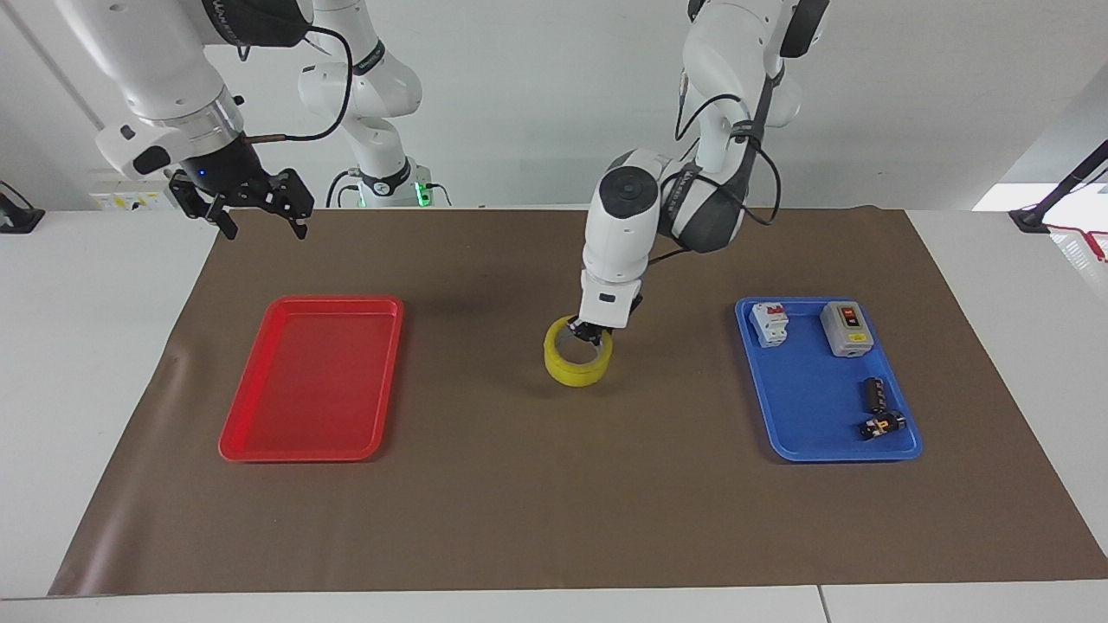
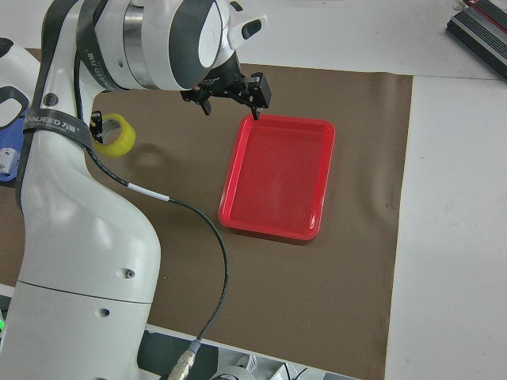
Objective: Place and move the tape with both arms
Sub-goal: 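Carry the tape roll to the table middle and release it with the left gripper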
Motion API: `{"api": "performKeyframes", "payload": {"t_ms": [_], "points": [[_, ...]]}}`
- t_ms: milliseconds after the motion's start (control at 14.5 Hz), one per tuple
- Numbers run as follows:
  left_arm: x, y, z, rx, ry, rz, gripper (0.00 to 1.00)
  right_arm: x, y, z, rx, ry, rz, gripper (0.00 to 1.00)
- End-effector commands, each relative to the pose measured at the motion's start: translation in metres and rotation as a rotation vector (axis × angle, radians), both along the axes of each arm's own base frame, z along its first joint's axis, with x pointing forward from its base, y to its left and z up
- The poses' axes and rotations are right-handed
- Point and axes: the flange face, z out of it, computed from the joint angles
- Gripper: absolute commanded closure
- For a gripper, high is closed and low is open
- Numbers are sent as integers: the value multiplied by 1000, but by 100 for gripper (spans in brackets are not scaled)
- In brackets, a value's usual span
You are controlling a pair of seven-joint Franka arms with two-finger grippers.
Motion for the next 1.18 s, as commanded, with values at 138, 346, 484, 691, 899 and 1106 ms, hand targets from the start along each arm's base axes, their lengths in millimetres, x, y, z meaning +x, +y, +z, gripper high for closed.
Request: {"api": "performKeyframes", "payload": {"t_ms": [138, 346, 484, 691, 899, 1106], "points": [[3, 1, -39, -18, -1, 44, 100, 3, -3, 2, -10, -6, 26, 0], [0, 0, -51, -13, 1, 40, 97, 3, -3, 2, -10, -6, 26, 0], [1, 2, -52, -12, 3, 43, 34, 3, -3, 2, -10, -6, 26, 0], [10, 17, -35, -3, -1, 28, 0, 3, -3, 2, -10, -6, 26, 0], [31, 95, 35, 21, 24, -54, 0, 2, -3, 2, -8, -6, 24, 0], [39, 177, 86, 38, 72, -159, 0, -7, -3, -10, 1, 30, 23, 0]]}}
